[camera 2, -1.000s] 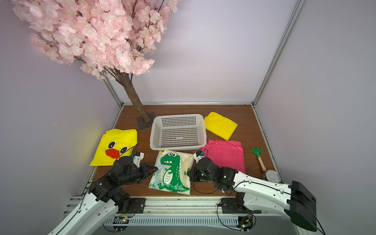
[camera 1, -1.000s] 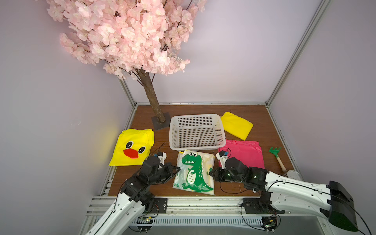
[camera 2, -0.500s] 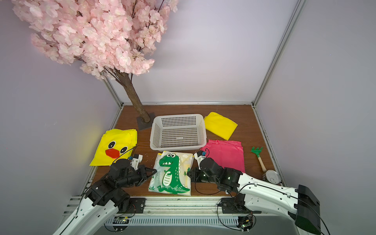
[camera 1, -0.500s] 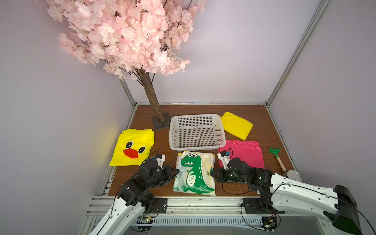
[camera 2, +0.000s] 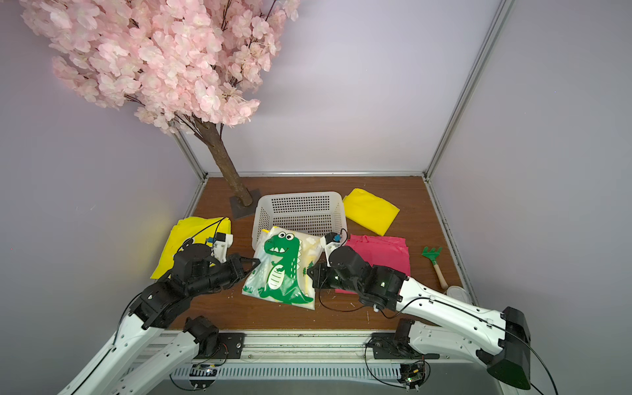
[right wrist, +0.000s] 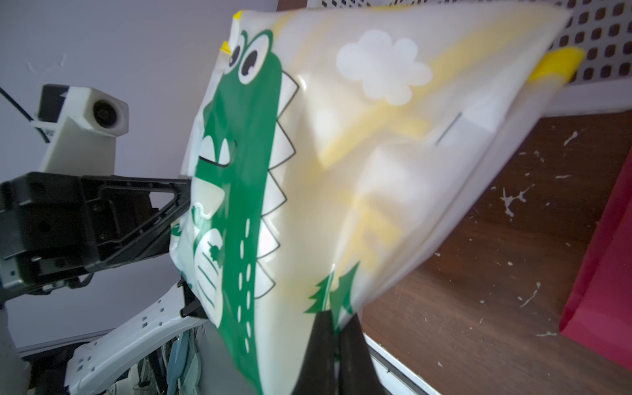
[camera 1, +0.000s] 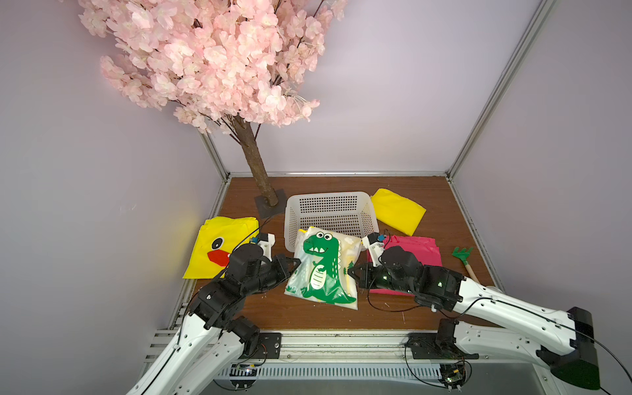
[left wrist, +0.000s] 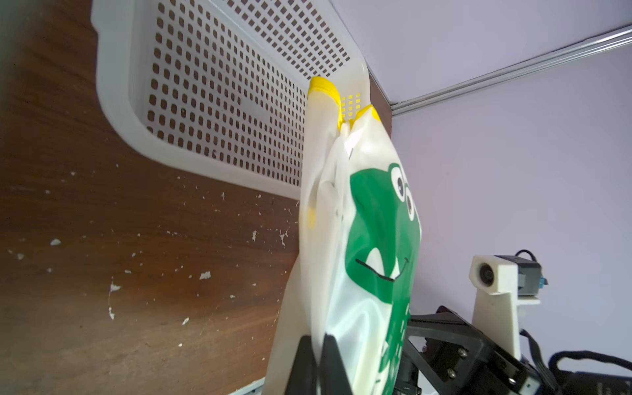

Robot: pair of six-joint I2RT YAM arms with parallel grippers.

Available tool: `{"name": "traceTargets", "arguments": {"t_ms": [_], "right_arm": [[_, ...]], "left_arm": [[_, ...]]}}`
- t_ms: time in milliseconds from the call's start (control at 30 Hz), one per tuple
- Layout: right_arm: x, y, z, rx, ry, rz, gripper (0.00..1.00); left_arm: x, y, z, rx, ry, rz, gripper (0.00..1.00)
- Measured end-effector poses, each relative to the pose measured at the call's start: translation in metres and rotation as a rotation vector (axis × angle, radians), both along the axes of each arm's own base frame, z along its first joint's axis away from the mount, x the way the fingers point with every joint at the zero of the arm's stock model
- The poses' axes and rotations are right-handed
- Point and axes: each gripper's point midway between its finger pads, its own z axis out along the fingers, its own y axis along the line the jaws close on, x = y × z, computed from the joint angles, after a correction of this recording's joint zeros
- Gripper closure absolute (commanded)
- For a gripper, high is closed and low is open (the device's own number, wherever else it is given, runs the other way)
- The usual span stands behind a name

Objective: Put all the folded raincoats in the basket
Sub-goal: Place the raincoat in the basket.

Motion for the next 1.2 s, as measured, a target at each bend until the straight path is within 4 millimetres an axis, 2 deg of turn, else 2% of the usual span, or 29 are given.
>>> {"name": "traceTargets", "arguments": {"t_ms": [333,533,733,867,933,1067,1200], "right_arm": [[0.094,-0.020,-0.007,-0.055,-0.007,-0.144,1.00],[0.147,-0.015,0.001,-0.036,-0.034,-0.158,1.00],[0.195,-0.007,-0.003,-0.037,-0.048,-0.174,1.00],[0.216,-0.003,-0.019,-0.051,-0.034,-0.178,1.00],[0.223,-0.002,-0.034,-0.068,-0.016,-0.177,1.00],[0.229,0.001,-0.060,-0.092,0.020,-0.165,1.00],[0.232,0.003,-0.073,-0.105,0.032,-0.157,1.00]], "left_arm": [[0.068,-0.023,-0.012,0.079,-0.060,0.025,0.99],[0.116,-0.016,-0.002,0.074,-0.121,0.083,0.99],[0.160,-0.015,0.002,0.103,-0.163,0.099,0.99],[0.182,-0.013,-0.013,0.132,-0.161,0.105,0.99],[0.188,-0.012,-0.026,0.148,-0.147,0.102,0.99],[0.193,-0.011,-0.046,0.172,-0.130,0.094,0.99],[0.194,-0.009,-0.062,0.194,-0.123,0.084,0.99]]}}
